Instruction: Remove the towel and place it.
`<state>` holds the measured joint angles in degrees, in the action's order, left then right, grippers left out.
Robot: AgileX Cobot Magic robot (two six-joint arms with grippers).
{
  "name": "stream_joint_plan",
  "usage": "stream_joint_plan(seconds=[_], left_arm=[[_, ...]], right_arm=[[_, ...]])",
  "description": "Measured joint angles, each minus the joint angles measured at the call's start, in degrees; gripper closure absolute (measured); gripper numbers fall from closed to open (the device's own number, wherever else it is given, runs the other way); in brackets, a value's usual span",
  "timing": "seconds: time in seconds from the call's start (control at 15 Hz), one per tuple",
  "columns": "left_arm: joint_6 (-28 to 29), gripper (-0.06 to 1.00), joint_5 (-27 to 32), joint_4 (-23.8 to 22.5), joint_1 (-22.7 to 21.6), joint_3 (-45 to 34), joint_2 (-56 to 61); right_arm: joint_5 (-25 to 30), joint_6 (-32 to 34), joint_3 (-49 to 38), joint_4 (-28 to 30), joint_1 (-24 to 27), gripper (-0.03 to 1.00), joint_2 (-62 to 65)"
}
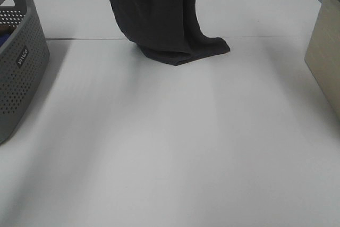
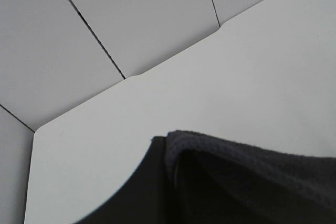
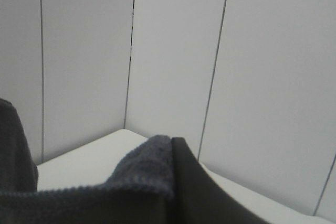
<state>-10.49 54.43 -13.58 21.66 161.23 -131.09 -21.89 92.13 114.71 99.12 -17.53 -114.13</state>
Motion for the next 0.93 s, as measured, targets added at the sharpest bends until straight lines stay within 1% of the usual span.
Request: stream_joint_plan(seconds=[0.07, 0.13, 0.27, 0.33, 0.4, 0.47, 0.53, 0.6, 0.67, 0.73, 0.8, 0.87, 0.93], left_arm=[[0.00, 0.94, 0.00, 0.23, 0.00, 0.00, 0.00], [-0.06, 0.94, 0.06, 0.80, 0.00, 0.00, 0.00], [-0.92, 0.94, 0.06, 1.89, 0.00, 0.00, 0.00], [-2.29, 0.94, 0.06, 2.12, 0.00, 0.00, 0.00], [-3.15, 0.94, 0.06, 2.23, 0.00, 0.00, 0.00], [-3.38, 0.94, 0.06, 2.23, 0.00, 0.00, 0.00], [-3.67, 0.94, 0.00, 2.29, 0.00, 0.00, 0.00], [-3.78, 0.94, 0.00, 3.44, 0.00, 0.00, 0.00], [-3.84, 0.94, 0.00, 4.53, 0.00, 0.00, 0.00], [-3.84, 0.94, 0.06, 5.90, 0.06, 0.00, -0.06], [-3.78, 0.94, 0.11, 6.76, 0.06, 0.00, -0.06], [-3.78, 0.94, 0.23, 8.31, 0.06, 0.00, -0.06], [-3.78, 0.94, 0.46, 9.91, 0.06, 0.00, -0.11]], right_arm=[[0.29, -5.39, -0.52, 0.11, 0.00, 0.96, 0.06], [0.86, -13.46, -1.38, 0.11, 0.00, 0.96, 0.06], [4.81, -38.33, -3.72, 0.34, 0.00, 0.96, 0.06], [6.93, -48.59, -5.21, 0.40, 0.00, 0.96, 0.06], [9.63, -57.30, -6.88, 0.46, 0.00, 0.96, 0.06], [11.63, -61.42, -7.91, 0.46, 0.00, 0.96, 0.06], [15.81, -67.61, -9.74, 0.57, 0.00, 0.96, -0.11], [21.49, -70.47, -13.52, -0.86, 0.00, 0.96, -0.74], [23.43, -70.36, -14.84, -5.50, 0.00, 0.96, -1.38], [24.98, -69.96, -15.93, -13.24, -0.29, 0.96, -2.01], [25.84, -69.90, -16.27, -16.96, -0.40, 0.96, -2.29], [27.22, -69.96, -16.90, -25.95, -0.52, 0.96, -2.58], [29.11, -70.87, -17.02, -36.44, -1.09, 0.96, -2.58]])
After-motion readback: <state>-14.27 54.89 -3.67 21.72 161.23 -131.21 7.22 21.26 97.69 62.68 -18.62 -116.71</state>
